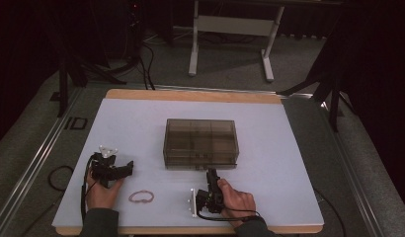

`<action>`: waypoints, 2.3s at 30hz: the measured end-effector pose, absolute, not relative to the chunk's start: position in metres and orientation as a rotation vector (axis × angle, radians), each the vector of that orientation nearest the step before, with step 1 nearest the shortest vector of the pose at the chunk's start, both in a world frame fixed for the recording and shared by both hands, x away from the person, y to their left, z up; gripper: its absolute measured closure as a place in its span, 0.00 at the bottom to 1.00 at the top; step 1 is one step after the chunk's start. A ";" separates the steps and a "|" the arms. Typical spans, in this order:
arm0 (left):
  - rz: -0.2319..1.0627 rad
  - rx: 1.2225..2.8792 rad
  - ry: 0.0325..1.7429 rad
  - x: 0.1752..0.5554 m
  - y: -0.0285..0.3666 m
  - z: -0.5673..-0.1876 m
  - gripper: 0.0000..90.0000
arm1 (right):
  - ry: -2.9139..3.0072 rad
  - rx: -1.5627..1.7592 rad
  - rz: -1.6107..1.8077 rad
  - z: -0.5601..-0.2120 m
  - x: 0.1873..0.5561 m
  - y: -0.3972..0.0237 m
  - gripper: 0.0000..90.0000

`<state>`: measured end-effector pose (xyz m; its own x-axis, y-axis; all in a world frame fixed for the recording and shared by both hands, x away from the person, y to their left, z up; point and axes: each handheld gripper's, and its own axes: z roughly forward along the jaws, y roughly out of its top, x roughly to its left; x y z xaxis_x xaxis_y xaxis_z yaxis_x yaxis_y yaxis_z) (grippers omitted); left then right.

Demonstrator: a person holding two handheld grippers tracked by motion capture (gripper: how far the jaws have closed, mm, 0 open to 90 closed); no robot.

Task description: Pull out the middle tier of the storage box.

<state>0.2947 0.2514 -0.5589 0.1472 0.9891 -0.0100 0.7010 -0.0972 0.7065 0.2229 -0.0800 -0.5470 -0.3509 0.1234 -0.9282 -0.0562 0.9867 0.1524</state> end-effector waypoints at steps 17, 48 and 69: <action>0.656 1.860 1.616 0.295 0.251 -0.559 0.16 | 1.992 0.272 0.332 -0.529 0.232 -0.104 0.77; 0.663 1.855 1.589 0.292 0.248 -0.558 0.28 | 2.070 0.608 0.584 -0.500 0.250 -0.163 0.69; 0.653 1.843 1.438 0.278 0.239 -0.544 0.50 | 2.179 0.790 0.836 -0.500 0.268 -0.199 0.65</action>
<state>0.2784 0.2394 -0.5439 0.2572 0.9659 -0.0296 0.6134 -0.1395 0.7773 0.2680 -0.1994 -0.4995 -0.5962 0.7171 -0.3609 0.2914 0.6122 0.7350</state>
